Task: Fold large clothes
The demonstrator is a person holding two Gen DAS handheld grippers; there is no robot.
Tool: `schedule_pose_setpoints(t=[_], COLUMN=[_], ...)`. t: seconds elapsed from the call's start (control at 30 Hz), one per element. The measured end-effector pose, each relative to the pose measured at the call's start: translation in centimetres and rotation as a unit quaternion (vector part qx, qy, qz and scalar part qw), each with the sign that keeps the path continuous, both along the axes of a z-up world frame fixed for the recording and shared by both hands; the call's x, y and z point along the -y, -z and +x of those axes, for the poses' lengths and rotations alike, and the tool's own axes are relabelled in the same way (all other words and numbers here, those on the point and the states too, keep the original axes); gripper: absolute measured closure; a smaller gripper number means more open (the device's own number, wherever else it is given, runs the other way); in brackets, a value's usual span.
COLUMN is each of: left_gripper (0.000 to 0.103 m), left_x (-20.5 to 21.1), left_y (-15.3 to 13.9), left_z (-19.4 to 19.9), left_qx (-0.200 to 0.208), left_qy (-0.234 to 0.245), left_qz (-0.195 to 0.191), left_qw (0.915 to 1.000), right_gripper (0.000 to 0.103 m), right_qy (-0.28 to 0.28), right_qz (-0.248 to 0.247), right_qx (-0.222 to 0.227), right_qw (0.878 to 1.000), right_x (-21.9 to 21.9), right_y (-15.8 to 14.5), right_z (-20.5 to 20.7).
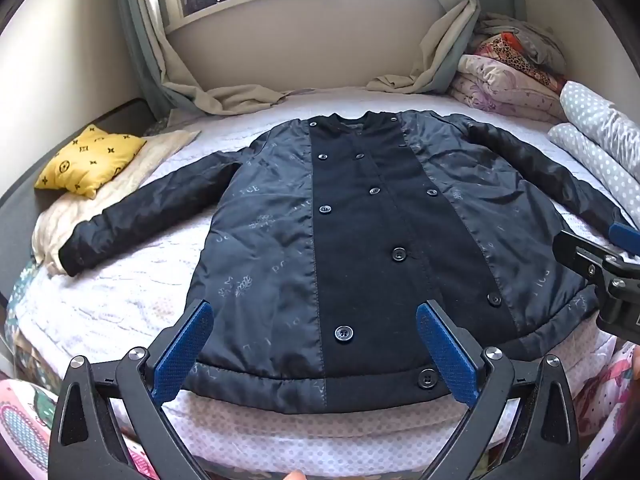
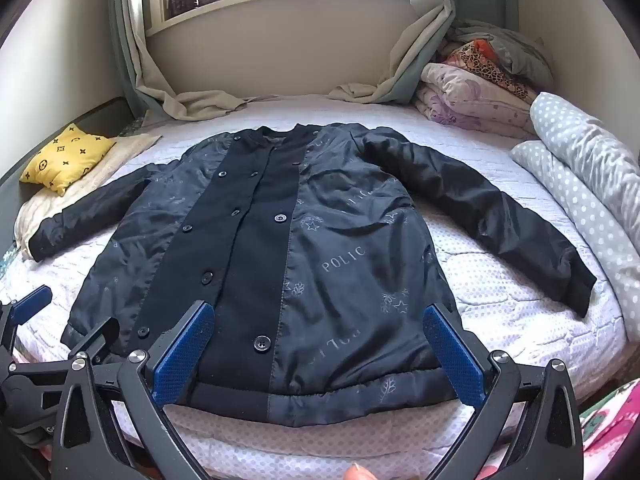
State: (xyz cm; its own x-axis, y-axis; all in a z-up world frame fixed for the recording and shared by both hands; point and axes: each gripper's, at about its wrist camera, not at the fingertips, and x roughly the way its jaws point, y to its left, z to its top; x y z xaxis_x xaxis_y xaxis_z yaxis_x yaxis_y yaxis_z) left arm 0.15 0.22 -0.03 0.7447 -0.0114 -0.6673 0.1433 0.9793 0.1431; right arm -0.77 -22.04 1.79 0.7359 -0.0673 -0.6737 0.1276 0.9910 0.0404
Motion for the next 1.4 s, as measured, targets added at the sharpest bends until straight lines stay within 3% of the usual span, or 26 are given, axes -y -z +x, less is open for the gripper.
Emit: schedule_pose_setpoints(t=[0.27, 0.33, 1.4], left_gripper=[0.0, 0.0, 0.0], left_x=[-0.8, -1.9, -4.3], left_y=[-0.2, -0.1, -0.2], left_z=[0.7, 0.6, 0.0], left_qx=[-0.018, -0.001, 0.001], left_qy=[-0.009, -0.029, -0.046], left_qz=[-0.022, -0.017, -0.023], left_qw=[0.9995, 0.9994, 0.9987], right_gripper=[0.0, 0.0, 0.0], right_qy=[0.002, 0.005, 0.012], right_qz=[-0.012, -0.026, -0.043], right_qx=[-0.003, -0.004, 0.0], right_qw=[1.0, 1.0, 0.999], right_x=[-0.2, -1.0, -1.4], right_y=[0.3, 0.3, 0.5], right_z=[0.1, 0.2, -0.1])
